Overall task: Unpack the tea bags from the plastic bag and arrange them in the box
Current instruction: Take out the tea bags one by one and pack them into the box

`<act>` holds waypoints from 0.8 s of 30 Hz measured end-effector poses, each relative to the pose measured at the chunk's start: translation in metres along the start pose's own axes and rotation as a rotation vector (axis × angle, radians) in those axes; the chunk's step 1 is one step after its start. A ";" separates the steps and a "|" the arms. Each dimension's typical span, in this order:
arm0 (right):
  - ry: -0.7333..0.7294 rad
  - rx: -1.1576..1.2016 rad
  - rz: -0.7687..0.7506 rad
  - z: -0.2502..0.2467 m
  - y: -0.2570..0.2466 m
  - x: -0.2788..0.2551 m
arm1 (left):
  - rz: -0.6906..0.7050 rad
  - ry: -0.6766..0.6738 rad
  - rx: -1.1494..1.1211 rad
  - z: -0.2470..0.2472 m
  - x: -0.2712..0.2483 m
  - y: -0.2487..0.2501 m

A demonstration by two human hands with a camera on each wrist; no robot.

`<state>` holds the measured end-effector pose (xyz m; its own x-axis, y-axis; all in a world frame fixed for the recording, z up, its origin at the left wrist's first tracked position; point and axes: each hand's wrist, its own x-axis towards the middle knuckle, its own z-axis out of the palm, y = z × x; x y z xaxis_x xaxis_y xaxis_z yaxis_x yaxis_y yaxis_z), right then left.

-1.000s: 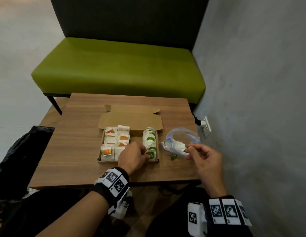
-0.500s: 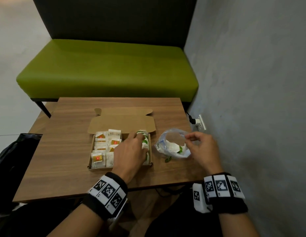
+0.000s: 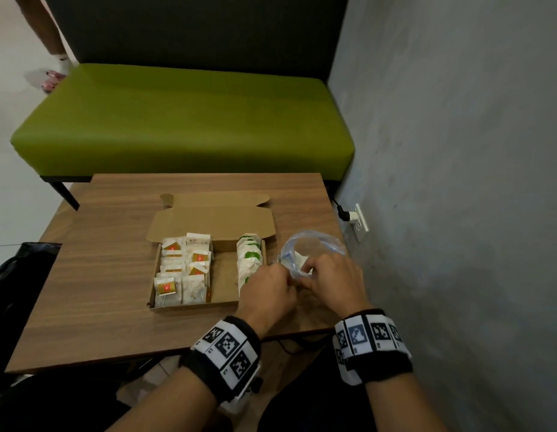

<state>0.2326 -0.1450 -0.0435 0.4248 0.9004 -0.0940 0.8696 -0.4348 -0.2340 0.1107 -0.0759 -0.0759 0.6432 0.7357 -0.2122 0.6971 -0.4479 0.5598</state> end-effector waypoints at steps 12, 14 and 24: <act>0.071 0.197 0.018 -0.015 0.015 -0.010 | 0.261 0.110 0.123 -0.018 0.003 0.011; 0.170 0.215 -0.048 -0.027 0.018 -0.013 | 0.266 0.160 0.028 -0.021 0.004 0.011; 0.509 0.314 -0.357 -0.102 0.014 -0.028 | 0.465 0.129 -0.289 -0.041 0.001 0.034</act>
<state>0.2583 -0.1781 0.0542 0.2586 0.8337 0.4879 0.8966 -0.0193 -0.4423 0.1219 -0.0692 -0.0239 0.8053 0.5585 0.1991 0.2226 -0.5960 0.7715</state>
